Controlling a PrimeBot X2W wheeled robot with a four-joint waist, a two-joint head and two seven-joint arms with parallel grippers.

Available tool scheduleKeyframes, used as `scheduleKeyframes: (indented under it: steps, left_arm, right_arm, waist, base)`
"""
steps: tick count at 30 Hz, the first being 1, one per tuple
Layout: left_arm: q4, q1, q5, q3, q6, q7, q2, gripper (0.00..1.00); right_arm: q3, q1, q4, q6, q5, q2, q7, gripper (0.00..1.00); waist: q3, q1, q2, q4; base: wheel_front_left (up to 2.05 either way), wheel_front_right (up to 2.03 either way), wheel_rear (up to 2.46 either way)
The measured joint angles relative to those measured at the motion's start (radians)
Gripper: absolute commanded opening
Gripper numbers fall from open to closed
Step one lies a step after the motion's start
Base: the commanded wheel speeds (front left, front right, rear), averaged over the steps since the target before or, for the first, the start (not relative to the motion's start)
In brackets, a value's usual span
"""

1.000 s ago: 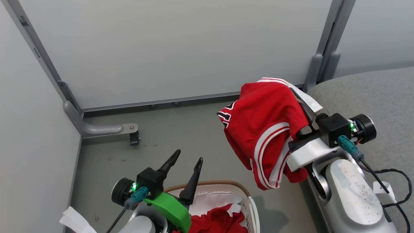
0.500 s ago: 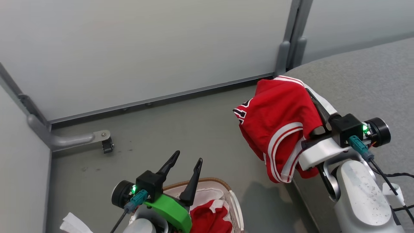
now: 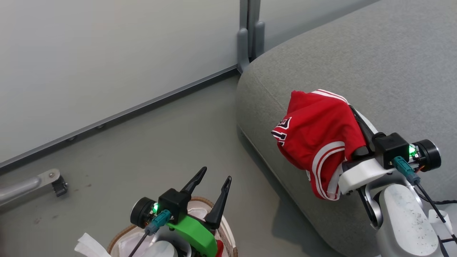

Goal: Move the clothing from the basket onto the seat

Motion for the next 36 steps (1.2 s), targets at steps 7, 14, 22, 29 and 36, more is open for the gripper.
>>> scheduleKeyframes:
  steps: [7,14,22,29,36]
  left_arm:
    - [0.007,-0.001,0.016,0.001,-0.012,0.0,-0.005,1.0]
    - [0.003,-0.009,0.031,-0.009,-0.021,0.0,-0.004,1.0]
    - [-0.009,-0.069,0.061,-0.027,-0.03,0.013,0.019,1.0]
    - [-0.046,-0.129,0.083,-0.055,-0.033,0.042,0.031,1.0]
    - [-0.106,-0.199,0.106,-0.075,-0.036,0.069,0.032,1.0]
  right_arm:
    - [-0.006,0.007,-0.004,0.0,0.007,0.0,0.0,0.0]
    - [-0.024,-0.021,0.005,0.0,0.005,0.0,0.0,0.0]
    - [-0.123,-0.284,0.038,0.0,-0.081,-0.012,0.0,0.0]
    - [-0.252,-0.563,0.106,0.0,-0.127,-0.139,0.0,0.0]
    - [-0.329,-0.727,0.219,0.0,-0.172,-0.291,-0.001,0.0]
  waist:
    - [0.024,0.0,0.0,-0.071]
    - [0.059,0.0,0.0,-0.063]
    - [0.128,0.0,0.0,-0.016]
    - [0.211,0.0001,0.0,0.05]
    - [0.306,0.0001,0.0,0.13]
  base:
    - [0.0,0.0,0.0]
    - [0.0,0.0,0.0]
    - [0.0,0.0,0.0]
    - [0.0,0.0,0.0]
    - [0.0,0.0,0.0]
